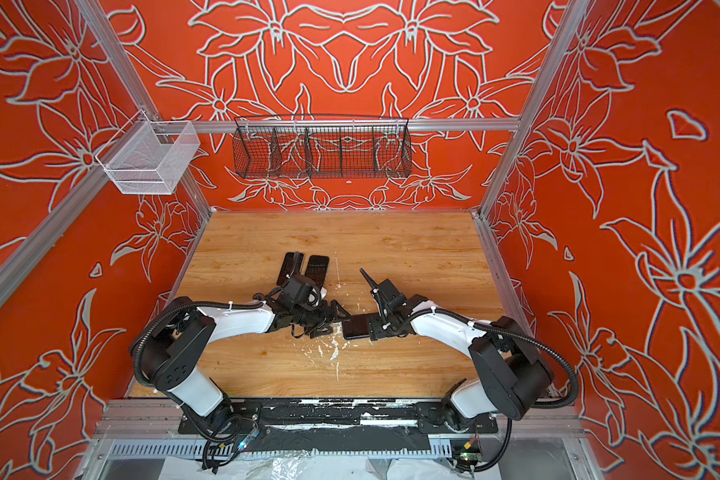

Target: Put the phone into the phone case

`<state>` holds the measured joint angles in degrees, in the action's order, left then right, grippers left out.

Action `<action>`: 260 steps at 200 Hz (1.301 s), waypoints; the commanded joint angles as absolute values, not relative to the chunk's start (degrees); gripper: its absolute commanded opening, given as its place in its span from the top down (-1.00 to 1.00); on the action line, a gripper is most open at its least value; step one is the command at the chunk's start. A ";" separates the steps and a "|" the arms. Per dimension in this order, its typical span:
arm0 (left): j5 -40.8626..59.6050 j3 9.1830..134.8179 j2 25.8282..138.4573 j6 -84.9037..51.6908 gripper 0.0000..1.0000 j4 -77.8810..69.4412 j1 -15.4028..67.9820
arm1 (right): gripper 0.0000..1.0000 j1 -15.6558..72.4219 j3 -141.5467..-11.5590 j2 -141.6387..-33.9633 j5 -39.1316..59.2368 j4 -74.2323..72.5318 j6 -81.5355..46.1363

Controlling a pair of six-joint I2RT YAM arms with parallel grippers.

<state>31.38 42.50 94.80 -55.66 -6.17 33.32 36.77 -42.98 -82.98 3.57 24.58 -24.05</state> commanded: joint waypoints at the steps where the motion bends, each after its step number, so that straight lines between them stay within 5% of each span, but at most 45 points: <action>1: 28.56 39.30 97.55 -56.33 -0.75 0.96 33.39 | -0.52 37.78 -43.48 -85.31 -2.61 28.64 -24.47; 180: 38.14 35.36 100.51 -63.37 -0.72 -9.09 34.54 | -0.51 42.99 -43.20 -91.06 -3.60 27.77 -29.66; 260: 31.40 37.23 91.41 -63.67 -0.74 -6.12 34.45 | -0.55 42.95 -47.03 -81.44 -4.50 29.88 -29.80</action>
<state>36.23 37.04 92.92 -64.51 -13.67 34.24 42.04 -46.35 -85.19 -5.69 25.89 -30.50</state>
